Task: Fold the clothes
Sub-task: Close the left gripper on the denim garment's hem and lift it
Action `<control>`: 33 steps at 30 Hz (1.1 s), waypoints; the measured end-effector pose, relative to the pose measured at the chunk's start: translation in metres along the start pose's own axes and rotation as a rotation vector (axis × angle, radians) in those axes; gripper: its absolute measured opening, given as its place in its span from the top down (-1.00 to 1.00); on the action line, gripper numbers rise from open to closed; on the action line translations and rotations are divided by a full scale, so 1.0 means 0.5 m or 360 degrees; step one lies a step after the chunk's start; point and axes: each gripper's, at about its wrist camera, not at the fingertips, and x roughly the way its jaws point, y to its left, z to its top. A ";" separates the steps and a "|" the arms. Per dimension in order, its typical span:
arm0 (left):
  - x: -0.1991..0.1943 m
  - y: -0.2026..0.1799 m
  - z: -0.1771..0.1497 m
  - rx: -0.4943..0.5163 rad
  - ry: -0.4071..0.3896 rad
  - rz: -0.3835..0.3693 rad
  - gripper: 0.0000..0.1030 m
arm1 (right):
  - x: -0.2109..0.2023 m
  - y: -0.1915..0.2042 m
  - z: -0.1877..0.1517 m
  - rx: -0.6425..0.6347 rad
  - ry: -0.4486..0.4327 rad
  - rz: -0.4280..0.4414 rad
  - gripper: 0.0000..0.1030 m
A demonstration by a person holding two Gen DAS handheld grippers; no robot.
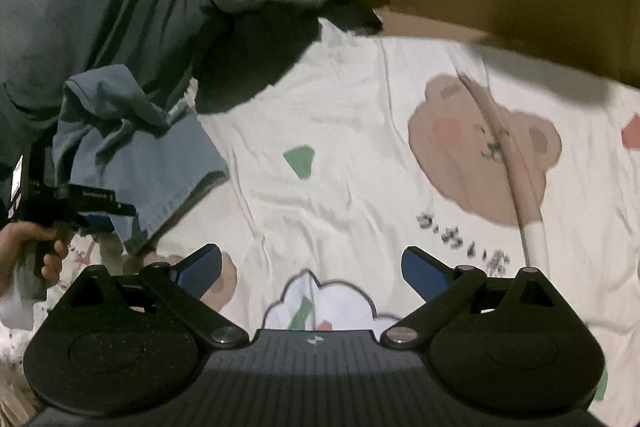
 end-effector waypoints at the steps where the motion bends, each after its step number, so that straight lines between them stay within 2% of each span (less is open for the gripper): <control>1: 0.004 0.001 0.001 0.0004 0.0013 -0.0015 -0.10 | 0.000 -0.005 -0.004 0.0011 0.0013 0.0002 -0.90; 3: 0.012 0.004 0.003 0.0012 0.0038 -0.0045 0.07 | 0.000 -0.013 -0.012 0.0042 0.0026 0.0004 -0.90; 5: 0.020 0.007 0.004 0.0020 0.0063 -0.0076 0.60 | -0.001 -0.015 -0.016 0.0071 0.0024 0.0012 -0.90; 7: 0.018 0.010 0.006 0.0019 0.0068 -0.0081 0.91 | 0.000 -0.015 -0.020 0.0094 0.0022 0.0021 -0.89; 11: -0.017 -0.002 0.002 0.0041 0.0039 -0.0191 0.93 | 0.007 -0.004 -0.027 0.0061 0.0053 0.0042 -0.57; 13: -0.038 -0.015 -0.002 0.0068 0.0021 -0.0259 0.93 | 0.011 0.003 -0.032 0.0030 0.0068 0.0045 -0.52; 21: -0.118 -0.092 0.003 0.0185 -0.0039 -0.0480 0.94 | 0.010 0.022 -0.037 0.0010 0.0080 0.0117 -0.51; 33: -0.222 -0.267 0.010 0.0467 -0.0041 -0.0833 0.94 | -0.021 0.057 0.017 -0.0050 -0.0073 0.0208 -0.51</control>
